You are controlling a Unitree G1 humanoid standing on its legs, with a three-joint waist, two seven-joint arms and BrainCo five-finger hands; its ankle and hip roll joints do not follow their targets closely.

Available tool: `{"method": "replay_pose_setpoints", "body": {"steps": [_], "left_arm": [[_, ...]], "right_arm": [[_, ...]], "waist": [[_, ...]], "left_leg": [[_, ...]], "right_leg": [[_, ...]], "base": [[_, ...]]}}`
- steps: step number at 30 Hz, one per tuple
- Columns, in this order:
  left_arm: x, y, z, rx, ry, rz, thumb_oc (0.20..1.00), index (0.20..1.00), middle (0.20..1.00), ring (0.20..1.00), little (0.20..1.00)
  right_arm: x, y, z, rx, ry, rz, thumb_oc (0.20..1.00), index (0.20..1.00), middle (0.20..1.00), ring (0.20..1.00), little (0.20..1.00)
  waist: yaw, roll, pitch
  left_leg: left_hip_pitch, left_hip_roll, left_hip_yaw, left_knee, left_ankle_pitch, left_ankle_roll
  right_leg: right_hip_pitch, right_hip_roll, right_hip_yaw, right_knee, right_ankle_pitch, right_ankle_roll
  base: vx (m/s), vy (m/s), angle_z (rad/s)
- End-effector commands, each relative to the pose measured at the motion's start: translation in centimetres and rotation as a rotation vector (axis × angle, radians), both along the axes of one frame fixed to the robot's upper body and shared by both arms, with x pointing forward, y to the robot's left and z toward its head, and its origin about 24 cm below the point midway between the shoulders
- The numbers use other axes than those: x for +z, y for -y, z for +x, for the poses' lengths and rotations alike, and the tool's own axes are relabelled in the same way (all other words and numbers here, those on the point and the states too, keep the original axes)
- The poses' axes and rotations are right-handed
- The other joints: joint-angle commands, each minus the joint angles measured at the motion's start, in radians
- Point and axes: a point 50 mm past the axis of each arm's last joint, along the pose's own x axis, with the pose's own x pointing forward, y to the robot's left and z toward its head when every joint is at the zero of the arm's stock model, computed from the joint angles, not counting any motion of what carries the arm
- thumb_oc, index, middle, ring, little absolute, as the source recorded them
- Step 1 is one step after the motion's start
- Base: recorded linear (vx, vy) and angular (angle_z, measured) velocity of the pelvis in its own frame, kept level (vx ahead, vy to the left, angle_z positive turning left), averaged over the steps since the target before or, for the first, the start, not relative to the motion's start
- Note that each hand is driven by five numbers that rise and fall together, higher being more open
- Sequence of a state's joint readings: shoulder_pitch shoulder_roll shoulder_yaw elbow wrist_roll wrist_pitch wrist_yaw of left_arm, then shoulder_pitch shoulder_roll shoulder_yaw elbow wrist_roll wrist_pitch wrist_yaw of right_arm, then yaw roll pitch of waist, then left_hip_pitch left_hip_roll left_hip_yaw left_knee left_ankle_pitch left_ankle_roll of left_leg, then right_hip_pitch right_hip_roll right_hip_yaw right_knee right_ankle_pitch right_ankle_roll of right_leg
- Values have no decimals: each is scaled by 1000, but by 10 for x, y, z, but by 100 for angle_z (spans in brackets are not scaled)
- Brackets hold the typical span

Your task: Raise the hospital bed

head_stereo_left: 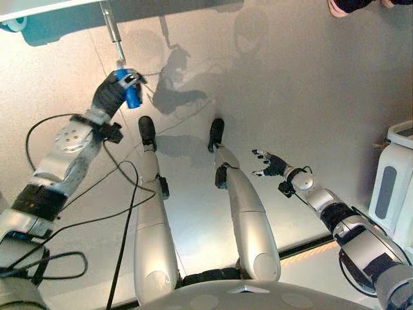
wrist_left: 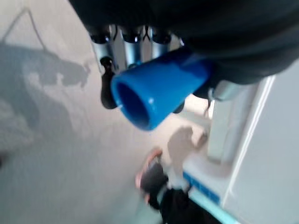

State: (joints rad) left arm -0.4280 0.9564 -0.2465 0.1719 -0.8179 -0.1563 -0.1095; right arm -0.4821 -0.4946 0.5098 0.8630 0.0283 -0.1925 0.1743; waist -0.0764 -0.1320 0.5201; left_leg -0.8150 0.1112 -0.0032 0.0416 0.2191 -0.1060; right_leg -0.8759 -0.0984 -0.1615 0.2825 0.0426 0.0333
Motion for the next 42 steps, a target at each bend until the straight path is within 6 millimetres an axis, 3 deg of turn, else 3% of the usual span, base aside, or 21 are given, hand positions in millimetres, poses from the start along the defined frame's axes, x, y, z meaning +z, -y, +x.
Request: {"method": "replay_pose_setpoints", "body": {"steps": [1,7,11,14,21,26,27,29,31,34,41,42], "left_arm": [[11,14,-23,-100,172,1,200,200,200,200,200],[-20,-19,-18,140,105,-56,200,200,200,200,200],[-26,-25,-11,213,88,-53,200,200,200,200,200],[-27,-30,5,301,73,-50,200,200,200,200,200],[-10,-36,46,429,15,-33,200,200,200,200,200],[0,-42,60,495,-25,-6,200,200,200,200,200],[8,-43,67,530,-44,56,200,200,200,200,200],[8,-43,68,529,-43,56,200,200,200,200,200],[11,-38,73,528,-52,83,200,200,200,200,200],[16,-11,83,460,-40,135,200,200,200,200,200],[19,25,92,353,-1,198,200,200,200,200,200],[22,46,93,287,30,221,200,200,200,200,200]], "right_arm": [[-4,23,-15,-3,-23,-27,1000,1000,1000,1000,1000],[-1,21,-16,9,-10,-9,1000,1000,1000,1000,1000],[1,20,-15,13,-2,-2,1000,1000,1000,1000,1000],[3,13,-11,26,9,10,1000,1000,1000,1000,1000],[11,-2,0,54,26,32,1000,1000,1000,1000,1000],[16,-12,6,74,38,45,1000,1000,1000,1000,1000],[20,-19,10,95,53,60,1000,1000,1000,1000,1000],[21,-19,10,94,54,61,1000,1000,1000,1000,1000],[22,-23,11,103,56,64,1000,1000,1000,1000,1000],[29,-29,16,121,76,65,1000,1000,1000,1000,1000],[30,-36,19,140,81,61,1000,1000,1000,1000,1000],[30,-37,19,143,80,52,1000,1000,1000,1000,1000]], "waist": [[12,36,0],[24,23,0],[22,7,0],[12,-25,0],[-26,-95,0],[-47,-121,0],[-61,-141,0],[-60,-141,0],[-67,-146,0],[-78,-144,0],[-91,-153,0],[-95,-154,0]], "left_leg": [[31,-15,-15,96,-130,16],[16,-21,-20,91,-127,21],[3,-20,-24,90,-126,22],[-19,-17,-25,92,-127,23],[-66,-4,-31,97,-128,25],[-88,4,-32,108,-134,25],[-101,11,-37,117,-142,26],[-103,11,-37,118,-143,26],[-114,15,-42,127,-147,27],[-130,22,-52,137,-154,29],[-127,32,-56,125,-148,26],[-123,35,-57,122,-147,26]], "right_leg": [[66,2,8,-97,39,98],[67,-6,-8,-116,44,101],[67,-6,-17,-125,48,103],[62,-1,-24,-144,57,105],[34,11,-27,-168,73,107],[14,22,-21,-167,74,105],[-5,30,-17,-160,71,105],[-7,30,-17,-159,70,105],[-22,34,-15,-146,64,103],[-57,37,-10,-114,49,99],[-81,49,0,-107,49,98],[-83,52,4,-105,49,97]], "base": [[0,0,0],[0,0,0],[3,7,2],[14,11,4],[25,-4,8],[39,-4,3],[45,-14,1],[36,-17,0],[39,-32,-9],[31,-46,-9],[8,-33,-6],[-5,-41,-6]]}}
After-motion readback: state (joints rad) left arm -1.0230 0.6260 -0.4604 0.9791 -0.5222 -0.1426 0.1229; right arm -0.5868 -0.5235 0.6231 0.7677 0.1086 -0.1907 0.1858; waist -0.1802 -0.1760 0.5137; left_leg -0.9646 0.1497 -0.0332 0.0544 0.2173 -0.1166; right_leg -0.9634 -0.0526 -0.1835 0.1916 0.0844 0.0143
